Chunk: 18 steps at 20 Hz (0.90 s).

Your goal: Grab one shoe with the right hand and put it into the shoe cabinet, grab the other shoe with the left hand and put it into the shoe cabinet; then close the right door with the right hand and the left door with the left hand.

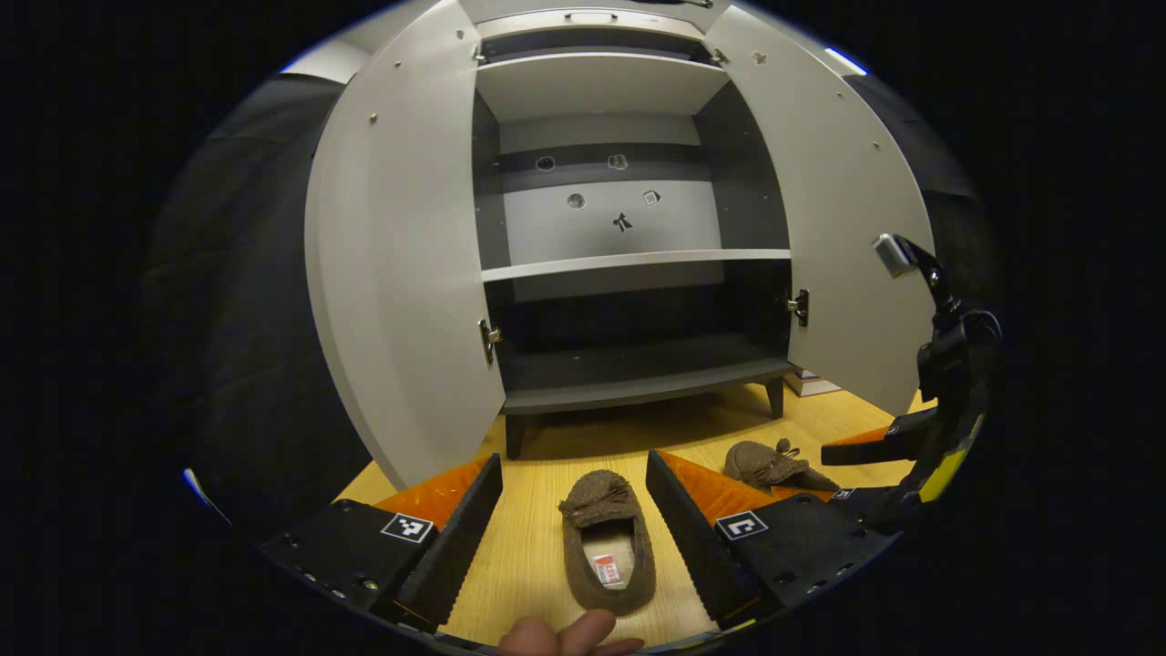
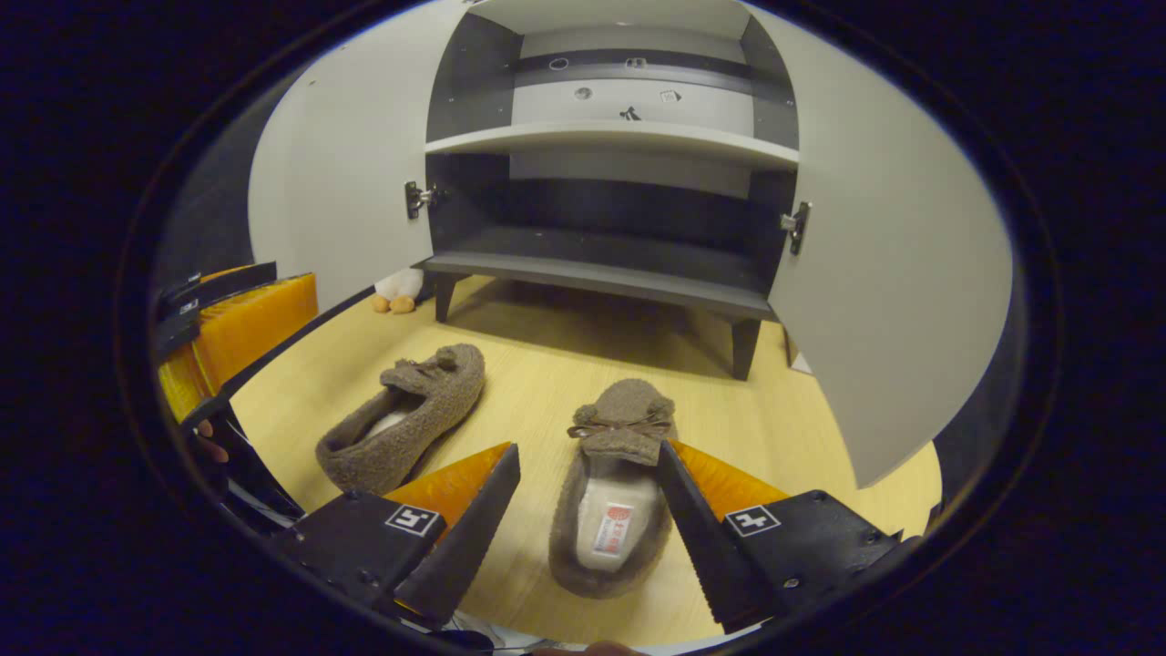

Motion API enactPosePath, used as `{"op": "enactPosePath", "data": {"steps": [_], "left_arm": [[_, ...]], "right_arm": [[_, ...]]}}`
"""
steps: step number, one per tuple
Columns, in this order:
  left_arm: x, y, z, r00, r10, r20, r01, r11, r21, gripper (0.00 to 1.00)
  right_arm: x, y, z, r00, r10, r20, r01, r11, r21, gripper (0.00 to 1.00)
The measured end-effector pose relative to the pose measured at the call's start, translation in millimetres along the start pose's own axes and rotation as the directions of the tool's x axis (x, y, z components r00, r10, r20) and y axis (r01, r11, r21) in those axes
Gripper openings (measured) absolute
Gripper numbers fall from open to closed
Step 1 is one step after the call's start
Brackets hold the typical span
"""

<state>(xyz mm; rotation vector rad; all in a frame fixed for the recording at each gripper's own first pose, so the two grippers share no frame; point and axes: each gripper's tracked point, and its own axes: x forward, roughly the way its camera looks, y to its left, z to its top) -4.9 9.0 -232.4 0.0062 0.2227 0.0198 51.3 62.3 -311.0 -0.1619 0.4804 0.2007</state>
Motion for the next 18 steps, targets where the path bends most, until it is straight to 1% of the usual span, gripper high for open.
{"op": "enactPosePath", "data": {"steps": [1, 2, 4, 6, 9, 12, 13, 15, 17, 18], "left_arm": [[1, 3, -7, 1.000, 0.013, -0.007, -0.013, 1.000, -0.008, 0.96], [3, 4, -18, 0.999, 0.013, -0.048, -0.014, 1.000, -0.022, 0.96], [1, 7, -35, 0.994, 0.014, -0.107, -0.018, 0.999, -0.035, 0.97], [0, 13, -30, 0.996, 0.021, -0.089, -0.022, 1.000, -0.019, 0.97], [-1, 18, -27, 0.997, 0.018, -0.079, -0.019, 1.000, -0.008, 0.96], [-3, 21, -30, 0.996, 0.024, -0.085, -0.025, 1.000, -0.002, 0.97], [-2, 22, -31, 0.996, 0.026, -0.086, -0.026, 1.000, -0.004, 0.97], [-2, 22, -34, 0.995, 0.023, -0.094, -0.024, 1.000, -0.008, 0.96], [-3, 24, -38, 0.993, 0.031, -0.111, -0.032, 0.999, -0.006, 0.96], [-4, 26, -38, 0.994, 0.032, -0.109, -0.034, 0.999, -0.008, 0.97]], "right_arm": [[8, 1, -3, 1.000, -0.013, 0.000, 0.013, 1.000, -0.003, 0.99], [16, 7, -7, 1.000, 0.001, -0.007, -0.001, 1.000, -0.001, 0.98], [30, 16, -15, 1.000, -0.009, -0.030, 0.008, 1.000, -0.014, 0.94], [33, 17, -19, 0.998, -0.035, -0.053, 0.034, 0.999, -0.018, 0.95], [22, 20, -21, 0.998, -0.035, -0.055, 0.035, 0.999, 0.009, 0.94], [8, 34, -30, 0.995, 0.007, -0.096, -0.001, 0.998, 0.062, 0.92], [9, 35, -31, 0.995, 0.008, -0.099, -0.001, 0.998, 0.068, 0.92], [23, 28, -29, 0.995, -0.031, -0.094, 0.036, 0.998, 0.050, 0.92], [46, 24, -32, 0.992, -0.055, -0.111, 0.058, 0.998, 0.023, 0.91], [55, 19, -35, 0.988, -0.075, -0.134, 0.075, 0.997, -0.011, 0.82]]}}
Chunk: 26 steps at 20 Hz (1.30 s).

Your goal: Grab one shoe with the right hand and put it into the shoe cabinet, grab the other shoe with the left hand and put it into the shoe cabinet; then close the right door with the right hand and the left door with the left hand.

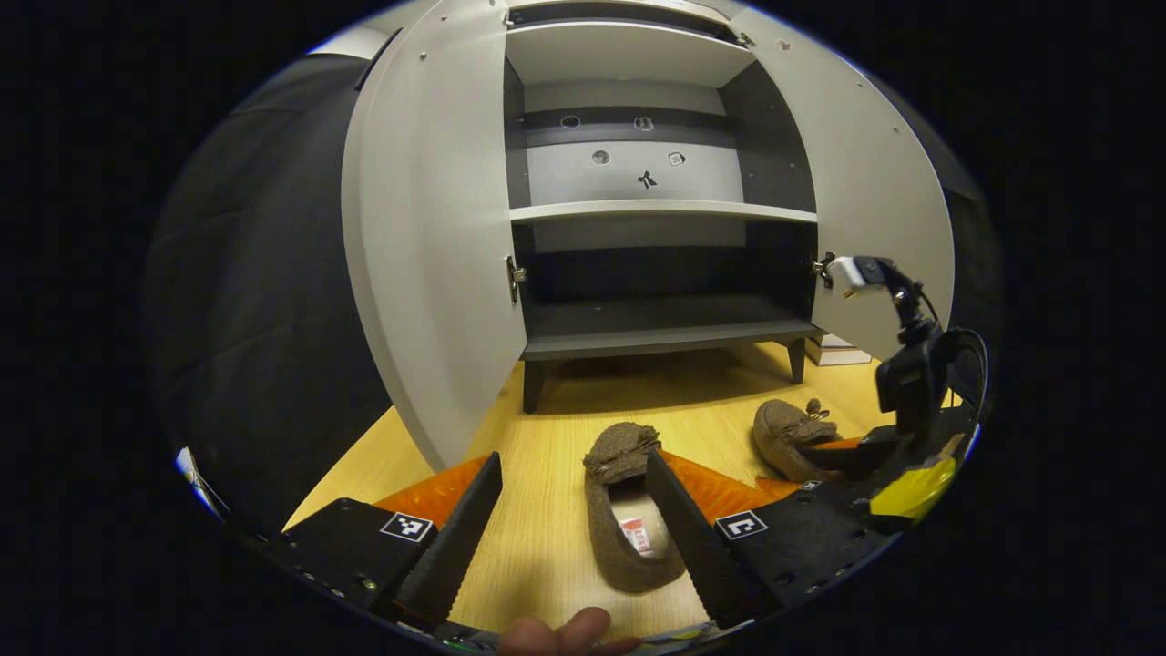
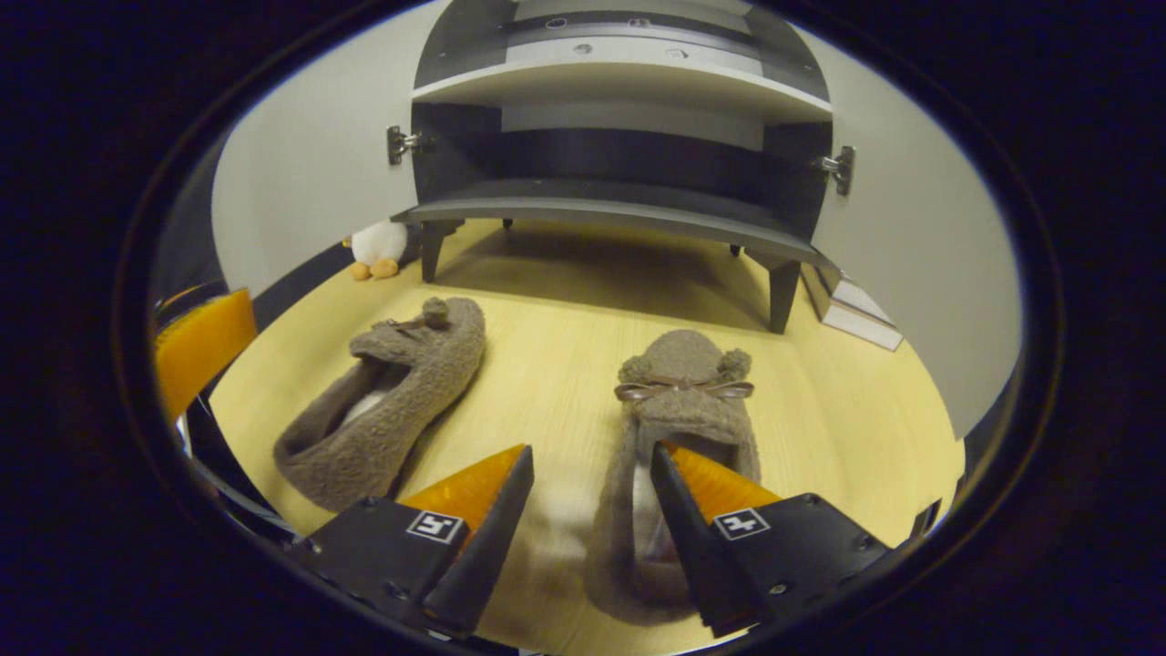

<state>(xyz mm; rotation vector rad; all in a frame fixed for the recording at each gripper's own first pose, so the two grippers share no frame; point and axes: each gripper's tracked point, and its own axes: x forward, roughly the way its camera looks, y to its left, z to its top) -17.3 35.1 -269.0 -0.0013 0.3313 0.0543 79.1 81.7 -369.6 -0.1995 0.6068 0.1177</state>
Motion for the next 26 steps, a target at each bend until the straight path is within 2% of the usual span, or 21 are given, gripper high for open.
{"op": "enactPosePath", "data": {"steps": [2, 3, 4, 5, 6, 7, 8, 12, 17, 22, 26], "left_arm": [[-2, 2, 1, 1.000, 0.000, 0.009, 0.000, 1.000, 0.002, 1.00], [-4, 3, 2, 1.000, -0.001, 0.013, 0.001, 1.000, 0.012, 0.96], [-7, 3, 2, 1.000, 0.001, 0.015, -0.002, 1.000, 0.030, 0.97], [-8, 4, 3, 1.000, 0.001, 0.017, -0.002, 0.999, 0.043, 0.97], [-10, 3, 3, 1.000, -0.001, 0.017, 0.000, 0.999, 0.044, 0.97], [-12, 1, 3, 1.000, -0.006, 0.016, 0.006, 0.999, 0.036, 1.00], [-13, -1, 5, 1.000, -0.011, 0.016, 0.011, 1.000, 0.027, 0.96], [-16, -1, 27, 1.000, -0.006, 0.029, 0.005, 0.999, 0.034, 0.97], [-20, -11, 72, 0.998, -0.015, 0.054, 0.012, 0.998, 0.058, 0.97], [-37, -38, 122, 0.997, -0.002, 0.078, -0.005, 0.996, 0.091, 0.96], [-54, -51, 154, 0.994, 0.019, 0.105, -0.027, 0.996, 0.080, 0.96]], "right_arm": [[17, -16, 5, 0.997, -0.078, 0.004, 0.078, 0.996, -0.046, 0.72], [19, -23, 6, 0.994, -0.111, 0.005, 0.111, 0.992, -0.052, 0.64], [19, -23, 8, 0.993, -0.115, 0.015, 0.116, 0.992, -0.046, 0.34], [13, -24, 12, 0.993, -0.120, 0.022, 0.121, 0.992, -0.040, 0.27], [13, -24, 9, 0.993, -0.120, 0.014, 0.121, 0.992, -0.040, 0.13], [11, -26, 7, 0.993, -0.119, 0.012, 0.119, 0.992, -0.047, 0.10], [6, -27, 9, 0.993, -0.113, 0.016, 0.114, 0.992, -0.051, 0.08], [-26, -38, 26, 0.994, -0.099, 0.040, 0.101, 0.994, -0.040, 0.07], [-84, -58, 78, 0.987, -0.091, 0.132, 0.097, 0.994, -0.044, 0.07], [-145, -63, 120, 0.974, -0.009, 0.225, 0.040, 0.990, -0.132, 0.07], [-196, -63, 160, 0.954, 0.050, 0.297, -0.010, 0.990, -0.138, 0.07]]}}
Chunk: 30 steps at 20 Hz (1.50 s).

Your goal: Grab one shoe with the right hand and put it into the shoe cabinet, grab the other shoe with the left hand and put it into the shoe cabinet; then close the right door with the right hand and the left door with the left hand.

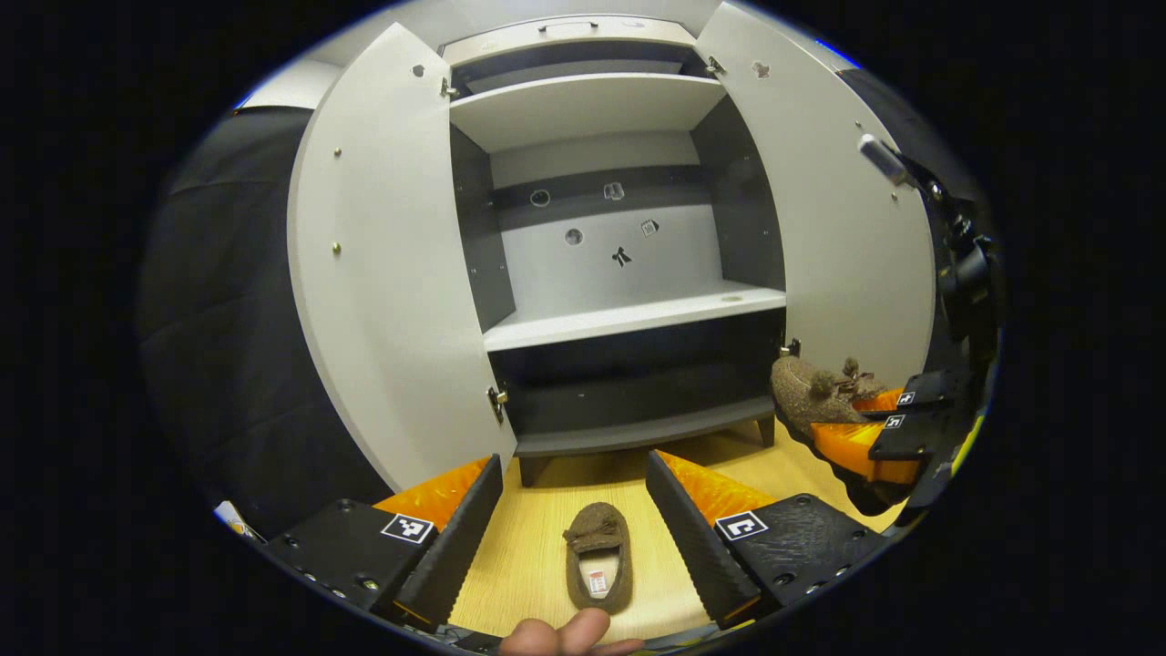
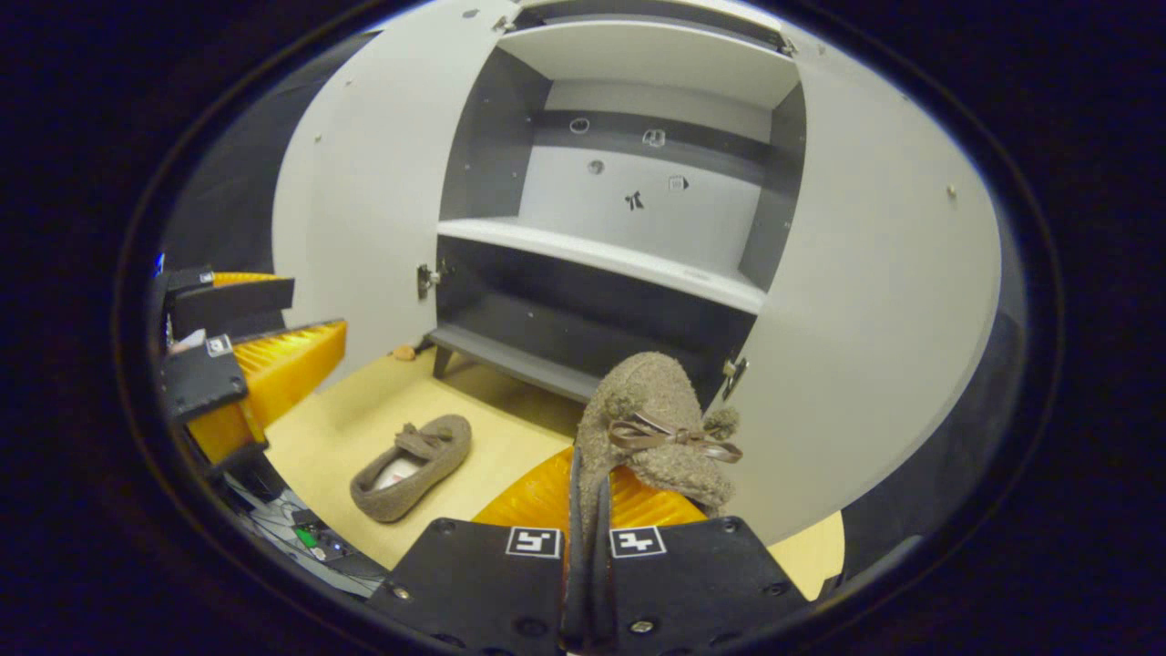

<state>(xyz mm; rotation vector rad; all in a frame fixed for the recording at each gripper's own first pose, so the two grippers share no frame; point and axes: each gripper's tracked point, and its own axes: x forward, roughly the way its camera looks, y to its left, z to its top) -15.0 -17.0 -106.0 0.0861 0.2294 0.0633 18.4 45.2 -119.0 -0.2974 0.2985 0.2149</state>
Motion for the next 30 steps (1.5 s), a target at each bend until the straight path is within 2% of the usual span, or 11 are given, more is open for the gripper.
{"op": "enactPosePath", "data": {"steps": [4, 6, 11, 13, 18, 21, 25, 26, 27, 28, 30], "left_arm": [[8, 1, 29, 0.997, -0.062, 0.046, 0.062, 0.998, 0.002, 0.96], [24, 6, 38, 0.992, -0.106, 0.066, 0.105, 0.994, 0.016, 0.96], [58, 7, 47, 0.968, -0.211, 0.134, 0.206, 0.977, 0.045, 0.97], [65, 9, 37, 0.969, -0.222, 0.112, 0.217, 0.975, 0.054, 0.96], [70, 35, 26, 0.982, -0.161, 0.103, 0.154, 0.985, 0.073, 0.96], [77, 58, 14, 0.994, -0.096, 0.052, 0.096, 0.995, 0.009, 0.96], [83, 77, 21, 0.999, -0.031, 0.033, 0.032, 0.999, -0.033, 1.00], [82, 74, 23, 0.999, -0.036, 0.036, 0.037, 0.998, -0.043, 0.94], [82, 75, 25, 0.999, -0.032, 0.043, 0.034, 0.999, -0.037, 0.94], [82, 74, 26, 0.998, -0.034, 0.049, 0.036, 0.999, -0.024, 0.96], [85, 70, 25, 0.998, -0.046, 0.052, 0.046, 0.999, -0.006, 0.96]], "right_arm": [[-30, -1, 56, 0.996, -0.020, 0.084, 0.012, 0.995, 0.099, 0.07], [-27, -6, 84, 0.992, -0.072, 0.105, 0.059, 0.990, 0.125, 0.07], [34, -17, 162, 0.978, -0.154, 0.139, 0.141, 0.985, 0.099, 0.07], [65, -29, 189, 0.975, -0.182, 0.128, 0.175, 0.982, 0.069, 0.06], [154, -57, 231, 0.984, -0.165, 0.069, 0.162, 0.986, 0.049, 0.07], [212, -80, 247, 0.981, -0.192, 0.034, 0.192, 0.981, 0.006, 0.07], [256, -81, 237, 0.989, -0.135, -0.063, 0.139, 0.989, 0.051, 0.07], [260, -78, 235, 0.990, -0.118, -0.072, 0.122, 0.990, 0.066, 0.07], [261, -73, 232, 0.993, -0.086, -0.078, 0.092, 0.993, 0.075, 0.07], [258, -66, 235, 0.996, -0.063, -0.068, 0.069, 0.994, 0.081, 0.10], [252, -70, 236, 0.995, -0.074, -0.061, 0.079, 0.994, 0.076, 0.54]]}}
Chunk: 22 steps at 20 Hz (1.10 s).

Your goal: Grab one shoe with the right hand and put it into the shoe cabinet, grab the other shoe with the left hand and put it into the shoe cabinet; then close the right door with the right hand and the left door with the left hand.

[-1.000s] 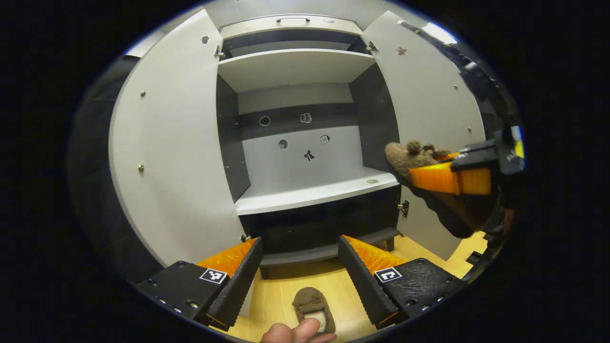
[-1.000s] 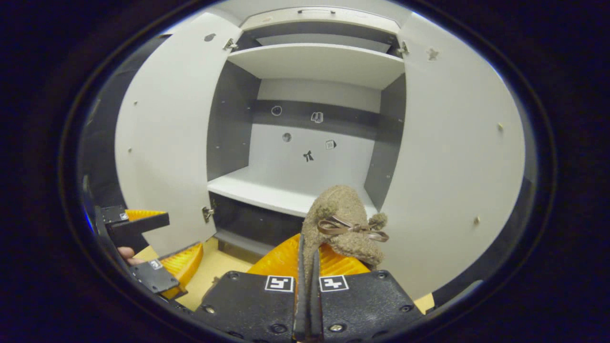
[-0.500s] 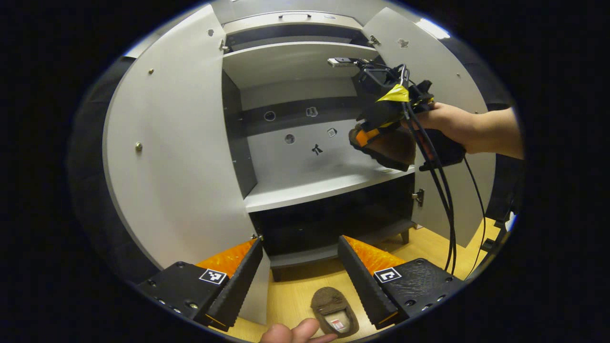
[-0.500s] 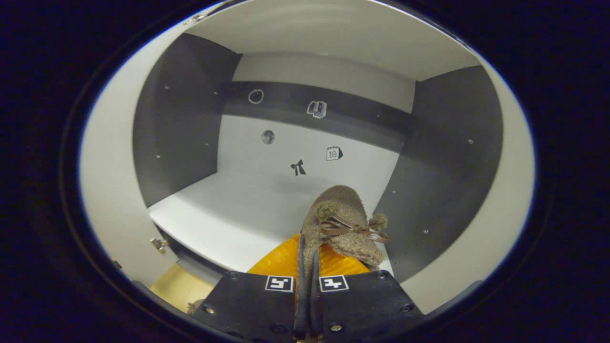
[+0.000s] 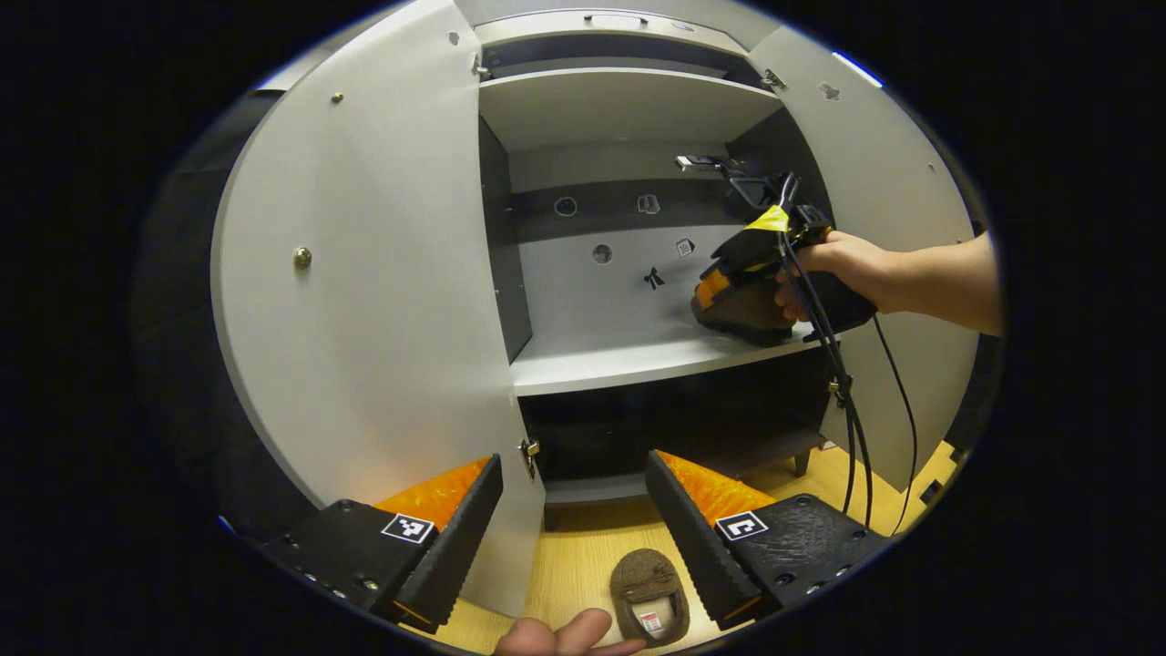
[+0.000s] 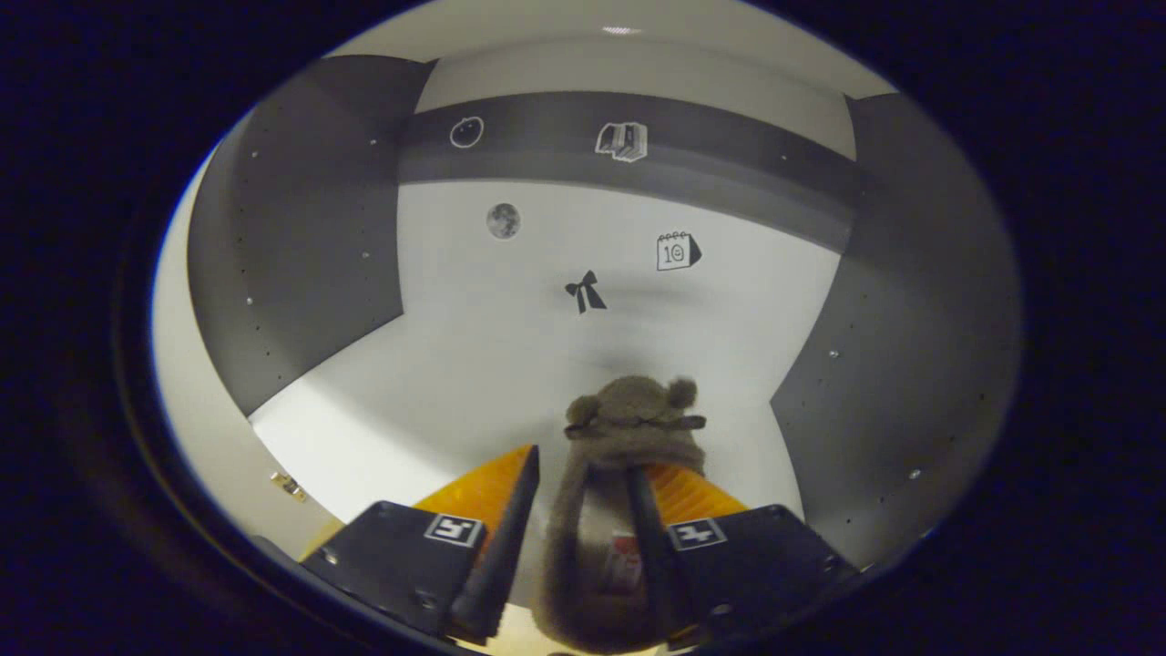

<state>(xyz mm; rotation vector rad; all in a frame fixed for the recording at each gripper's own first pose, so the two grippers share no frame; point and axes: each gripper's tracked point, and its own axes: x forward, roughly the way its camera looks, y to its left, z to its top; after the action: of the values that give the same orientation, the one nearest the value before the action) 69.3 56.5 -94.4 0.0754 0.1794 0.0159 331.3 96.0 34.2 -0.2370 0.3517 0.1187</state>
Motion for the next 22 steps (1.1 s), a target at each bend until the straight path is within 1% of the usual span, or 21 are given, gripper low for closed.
{"op": "enactPosePath", "data": {"steps": [1, 2, 3, 4, 5, 6, 7, 8, 9, 10, 11, 12, 13, 14, 15, 16, 17, 18, 19, 20, 22], "left_arm": [[1, -2, -2, 1.000, -0.007, -0.002, 0.007, 1.000, -0.002, 0.96], [2, -3, -4, 1.000, -0.014, -0.007, 0.014, 1.000, -0.011, 0.96], [3, -5, -5, 1.000, -0.018, -0.010, 0.017, 1.000, -0.018, 0.96], [3, -7, -7, 1.000, -0.020, -0.012, 0.019, 1.000, -0.021, 1.00], [4, -8, -10, 1.000, -0.027, -0.016, 0.027, 0.999, -0.026, 0.96], [5, -11, -13, 0.999, -0.035, -0.023, 0.034, 0.999, -0.031, 0.96], [5, -13, -17, 0.998, -0.045, -0.036, 0.044, 0.998, -0.038, 0.96], [5, -18, -21, 0.997, -0.061, -0.038, 0.059, 0.997, -0.040, 0.96], [5, -23, -24, 0.996, -0.074, -0.041, 0.072, 0.997, -0.039, 0.96], [4, -27, -31, 0.996, -0.081, -0.048, 0.080, 0.996, -0.039, 0.96], [2, -32, -41, 0.994, -0.092, -0.064, 0.089, 0.995, -0.044, 0.96], [-1, -39, -55, 0.990, -0.109, -0.093, 0.103, 0.992, -0.068, 0.96], [-2, -48, -73, 0.984, -0.132, -0.122, 0.118, 0.987, -0.109, 0.96], [-6, -56, -90, 0.977, -0.146, -0.154, 0.125, 0.983, -0.134, 0.96], [-8, -60, -108, 0.971, -0.149, -0.186, 0.125, 0.983, -0.135, 0.96], [-10, -62, -127, 0.965, -0.146, -0.216, 0.122, 0.985, -0.120, 0.97], [-12, -63, -147, 0.959, -0.140, -0.248, 0.117, 0.988, -0.102, 0.97], [-12, -63, -168, 0.954, -0.131, -0.269, 0.112, 0.990, -0.084, 0.97], [-12, -61, -186, 0.948, -0.125, -0.293, 0.104, 0.991, -0.085, 0.97], [-12, -59, -201, 0.942, -0.125, -0.312, 0.094, 0.989, -0.111, 0.97], [-5, -60, -232, 0.920, -0.118, -0.374, 0.066, 0.987, -0.149, 0.96]], "right_arm": [[-6, -1, 3, 1.000, -0.006, 0.008, 0.006, 1.000, 0.013, 0.75], [-14, 0, 2, 1.000, -0.005, 0.015, 0.004, 1.000, 0.023, 0.70], [-24, 1, 4, 0.999, 0.002, 0.034, -0.003, 0.999, 0.034, 0.70], [-38, -1, 11, 0.997, -0.003, 0.081, 0.000, 0.999, 0.040, 0.71], [-54, 2, 16, 0.992, 0.005, 0.125, -0.010, 0.999, 0.037, 0.71], [-72, 10, 19, 0.986, 0.045, 0.159, -0.050, 0.998, 0.029, 0.77], [-89, 21, 17, 0.978, 0.098, 0.184, -0.104, 0.994, 0.023, 0.79], [-108, 25, 18, 0.971, 0.111, 0.212, -0.116, 0.993, 0.012, 0.84], [-127, 19, 18, 0.964, 0.097, 0.249, -0.100, 0.995, -0.001, 0.83], [-148, 13, 18, 0.954, 0.075, 0.289, -0.077, 0.997, -0.003, 0.87], [-169, 8, 14, 0.946, 0.048, 0.321, -0.054, 0.999, 0.009, 0.87], [-188, 5, 6, 0.942, 0.032, 0.335, -0.043, 0.999, 0.026, 0.92], [-201, 4, -6, 0.942, 0.019, 0.334, -0.035, 0.998, 0.043, 0.89], [-210, 3, -22, 0.950, 0.017, 0.311, -0.033, 0.998, 0.046, 0.89], [-216, 2, -41, 0.963, 0.007, 0.270, -0.017, 0.999, 0.033, 0.92], [-218, -2, -63, 0.975, -0.011, 0.221, 0.009, 1.000, 0.011, 0.89], [-220, -1, -82, 0.984, -0.021, 0.178, 0.022, 1.000, -0.005, 0.89], [-224, 2, -97, 0.990, -0.017, 0.140, 0.018, 1.000, -0.005, 0.89], [-228, 7, -107, 0.993, -0.010, 0.114, 0.009, 1.000, 0.005, 0.94], [-232, 11, -112, 0.995, -0.002, 0.100, -0.001, 1.000, 0.022, 0.89], [-231, 18, -121, 0.998, 0.031, 0.060, -0.034, 0.999, 0.043, 0.89]]}}
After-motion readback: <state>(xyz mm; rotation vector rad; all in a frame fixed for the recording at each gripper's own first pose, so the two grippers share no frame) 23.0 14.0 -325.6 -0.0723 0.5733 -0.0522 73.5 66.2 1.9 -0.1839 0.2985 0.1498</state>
